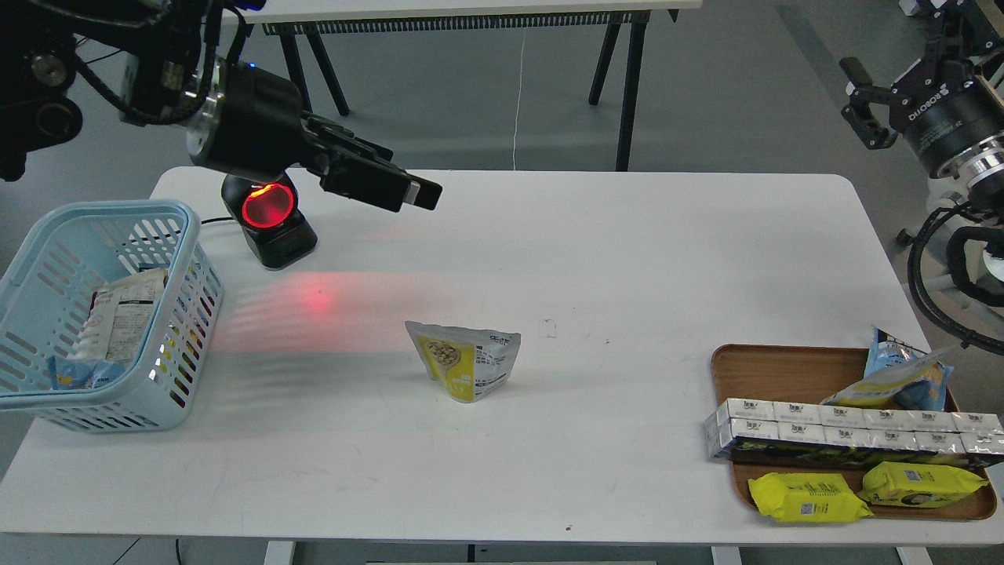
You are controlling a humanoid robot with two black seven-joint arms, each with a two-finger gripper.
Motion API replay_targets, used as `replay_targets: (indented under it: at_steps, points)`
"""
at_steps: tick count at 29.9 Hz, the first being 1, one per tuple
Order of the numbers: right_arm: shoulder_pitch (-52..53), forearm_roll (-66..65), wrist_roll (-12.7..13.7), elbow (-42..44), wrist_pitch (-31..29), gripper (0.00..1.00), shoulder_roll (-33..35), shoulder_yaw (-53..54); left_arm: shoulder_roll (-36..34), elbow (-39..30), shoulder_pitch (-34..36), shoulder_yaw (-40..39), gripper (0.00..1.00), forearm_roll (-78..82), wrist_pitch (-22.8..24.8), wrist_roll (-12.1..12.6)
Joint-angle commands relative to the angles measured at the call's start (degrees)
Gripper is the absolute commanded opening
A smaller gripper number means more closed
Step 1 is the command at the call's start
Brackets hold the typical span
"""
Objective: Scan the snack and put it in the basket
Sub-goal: 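Reach the left gripper down and grasp the yellow packet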
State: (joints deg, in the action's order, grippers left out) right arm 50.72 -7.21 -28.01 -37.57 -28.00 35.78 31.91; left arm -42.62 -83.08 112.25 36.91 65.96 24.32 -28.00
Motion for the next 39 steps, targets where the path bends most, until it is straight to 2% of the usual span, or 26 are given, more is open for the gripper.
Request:
replay_targets:
  at_steps: [1, 11, 17, 26, 33, 36, 39]
  points:
    - [0.0, 0.0, 0.0, 0.0, 0.0, 0.94, 0.4, -0.1, 4.7, -1.6, 1.5, 4.4, 0.95, 3.8, -4.1, 0.0]
    - [-0.1, 0.0, 0.0, 0.2, 0.0, 0.94, 0.9, -0.1, 14.8, -1.5, 0.2, 11.6, 0.94, 5.7, -11.7, 0.0]
    - [-0.6, 0.0, 0.0, 0.2, 0.0, 0.94, 1.0, -0.1, 18.3, -0.3, -5.3, 11.7, 0.94, 5.2, -13.2, 0.0]
    - [-1.1, 0.0, 0.0, 0.0, 0.0, 0.94, 1.1, -0.1, 20.9, 5.6, -11.6, 11.6, 0.93, 5.1, -17.1, 0.0]
    - [-2.0, 0.0, 0.0, -0.1, 0.0, 0.94, 1.1, -0.1, 22.0, 6.9, -15.3, 11.6, 0.87, 5.1, -17.3, 0.0]
    - [-2.1, 0.0, 0.0, -0.1, 0.0, 0.94, 1.1, 0.0, 22.8, 7.0, -16.4, 11.6, 0.78, 5.1, -18.3, 0.0]
    - [-2.1, 0.1, 0.0, -0.1, 0.0, 0.94, 1.1, 0.0, 23.0, 7.1, -17.1, 11.7, 0.56, 5.0, -21.3, 0.0]
